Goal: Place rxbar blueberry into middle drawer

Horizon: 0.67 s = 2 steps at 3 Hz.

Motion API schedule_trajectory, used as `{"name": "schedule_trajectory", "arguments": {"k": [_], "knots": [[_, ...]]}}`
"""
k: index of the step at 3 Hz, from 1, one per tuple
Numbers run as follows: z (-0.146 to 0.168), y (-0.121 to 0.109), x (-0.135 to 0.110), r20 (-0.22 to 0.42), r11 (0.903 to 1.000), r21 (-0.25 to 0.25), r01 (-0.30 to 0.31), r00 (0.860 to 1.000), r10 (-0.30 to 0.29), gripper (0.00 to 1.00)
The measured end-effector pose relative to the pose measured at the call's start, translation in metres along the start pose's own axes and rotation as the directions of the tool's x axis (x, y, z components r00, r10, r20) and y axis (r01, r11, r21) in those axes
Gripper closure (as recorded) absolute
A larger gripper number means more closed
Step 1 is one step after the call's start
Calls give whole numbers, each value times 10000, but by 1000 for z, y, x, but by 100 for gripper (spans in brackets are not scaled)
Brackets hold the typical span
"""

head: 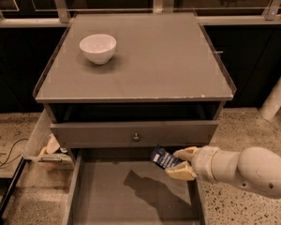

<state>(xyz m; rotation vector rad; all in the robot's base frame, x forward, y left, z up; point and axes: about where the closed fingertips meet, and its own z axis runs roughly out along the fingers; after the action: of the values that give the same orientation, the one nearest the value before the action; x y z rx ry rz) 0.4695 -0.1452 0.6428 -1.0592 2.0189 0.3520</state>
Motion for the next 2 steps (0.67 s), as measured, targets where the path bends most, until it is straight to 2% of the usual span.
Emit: {"name": "schedule_trajectory", "arguments": {"k": [1,2], "knots": [[23,-8,19,191,9980,338,537,9983,-544,100],[24,-6,19,196,9977,311,603,9980,-609,100]]}}
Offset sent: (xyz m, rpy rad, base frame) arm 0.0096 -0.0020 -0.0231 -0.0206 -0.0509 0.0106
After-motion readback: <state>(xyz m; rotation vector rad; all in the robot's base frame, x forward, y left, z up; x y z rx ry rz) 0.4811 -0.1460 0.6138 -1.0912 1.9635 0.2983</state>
